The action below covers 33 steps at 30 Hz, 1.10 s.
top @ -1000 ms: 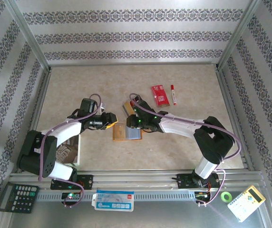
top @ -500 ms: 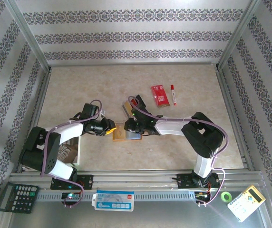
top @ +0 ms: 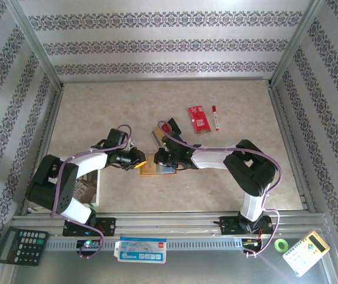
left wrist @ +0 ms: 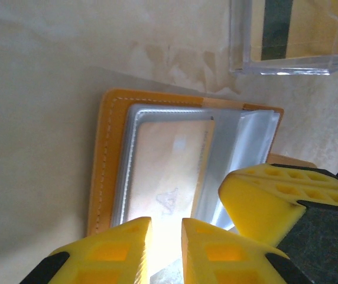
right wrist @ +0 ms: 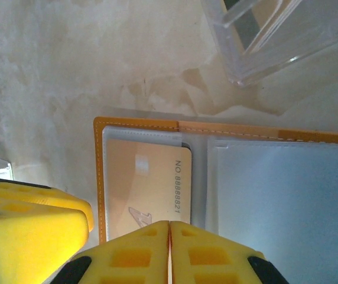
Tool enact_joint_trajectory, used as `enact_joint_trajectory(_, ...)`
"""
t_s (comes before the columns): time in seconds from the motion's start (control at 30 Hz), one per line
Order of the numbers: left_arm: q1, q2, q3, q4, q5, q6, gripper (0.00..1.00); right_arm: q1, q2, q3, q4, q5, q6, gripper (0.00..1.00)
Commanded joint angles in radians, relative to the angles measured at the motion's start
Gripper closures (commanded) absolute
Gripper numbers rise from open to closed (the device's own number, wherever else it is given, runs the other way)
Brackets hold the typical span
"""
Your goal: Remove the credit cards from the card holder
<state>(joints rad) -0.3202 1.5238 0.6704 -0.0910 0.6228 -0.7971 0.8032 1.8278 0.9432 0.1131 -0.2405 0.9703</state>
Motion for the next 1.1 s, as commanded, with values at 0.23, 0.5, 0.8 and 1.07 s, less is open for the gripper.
enact_joint_trajectory(0.23,-0.014,0.035,0.03,-0.058,-0.058,0.031,0.8,0.005,0.03,0.014,-0.008,0.023,-0.002,0.89)
enact_joint_trajectory(0.5,-0.02,0.065,0.032,-0.074,-0.086,0.039,0.84,0.006,0.04,0.018,-0.012,0.021,0.0,0.88)
enact_joint_trajectory(0.8,-0.022,0.081,0.041,-0.117,-0.124,0.061,0.84,0.006,0.049,0.024,-0.026,0.018,-0.004,0.87)
enact_joint_trajectory(1.07,-0.025,0.1,0.064,-0.138,-0.129,0.081,0.86,0.004,0.057,0.038,-0.023,-0.001,-0.016,0.87)
